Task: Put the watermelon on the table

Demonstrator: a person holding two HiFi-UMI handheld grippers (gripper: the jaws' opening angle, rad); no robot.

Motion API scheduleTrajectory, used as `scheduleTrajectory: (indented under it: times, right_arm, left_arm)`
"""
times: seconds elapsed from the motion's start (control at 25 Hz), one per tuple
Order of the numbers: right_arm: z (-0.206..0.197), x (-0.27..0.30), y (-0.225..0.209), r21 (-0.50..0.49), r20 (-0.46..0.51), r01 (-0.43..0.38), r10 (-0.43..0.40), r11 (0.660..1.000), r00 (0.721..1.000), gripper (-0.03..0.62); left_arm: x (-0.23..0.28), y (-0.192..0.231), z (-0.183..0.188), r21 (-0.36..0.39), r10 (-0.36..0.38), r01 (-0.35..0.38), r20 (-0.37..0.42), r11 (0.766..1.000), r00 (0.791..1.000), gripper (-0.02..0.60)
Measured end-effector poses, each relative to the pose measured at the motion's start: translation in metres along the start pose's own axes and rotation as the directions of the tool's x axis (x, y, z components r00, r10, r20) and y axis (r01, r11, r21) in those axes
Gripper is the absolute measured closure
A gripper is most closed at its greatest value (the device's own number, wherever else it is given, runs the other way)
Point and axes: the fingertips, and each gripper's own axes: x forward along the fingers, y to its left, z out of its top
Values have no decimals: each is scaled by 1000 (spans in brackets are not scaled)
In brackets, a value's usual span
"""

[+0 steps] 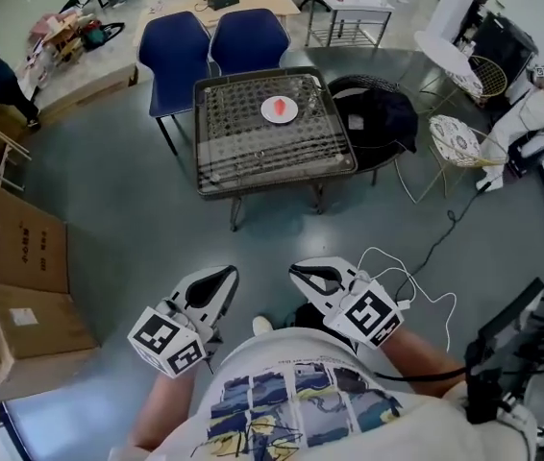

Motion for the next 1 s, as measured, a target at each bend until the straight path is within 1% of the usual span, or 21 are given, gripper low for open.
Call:
scheduleTrajectory:
  times: [0.16, 0.28, 0.4, 0.64, 0.76, 1.0]
  right_arm:
    - [15, 0, 20, -24, 7, -12, 12, 1000, 1000, 574]
    - [18, 2, 31, -36, 7, -15, 15, 999, 1000, 576]
    - [15, 2, 35, -31, 4, -5, 5, 1000, 1000, 577]
    - [16, 3, 42, -40, 0, -14, 14, 999, 1000, 579]
    - [10, 4, 46, -51, -25, -4, 2, 999, 1000, 582]
    - [12, 7, 48, -62, -40, -14, 11, 998, 999, 583]
  left_arm:
    - [-19, -7, -4, -2, -11, 11, -4, 1000, 1000, 572]
    - [-28, -10, -10, -3, -19, 19, -10, 1000, 1000, 572]
    - [-26, -12, -17, -5, -39, 39, -20, 999, 999, 572]
    - [-26, -16, -22, -10, -48, 48, -27, 999, 998, 572]
    - [-28, -17, -29, -11, -60, 60, -30, 998, 998, 572]
    - [-30, -14, -26, -13, -55, 55, -24, 998, 998, 572]
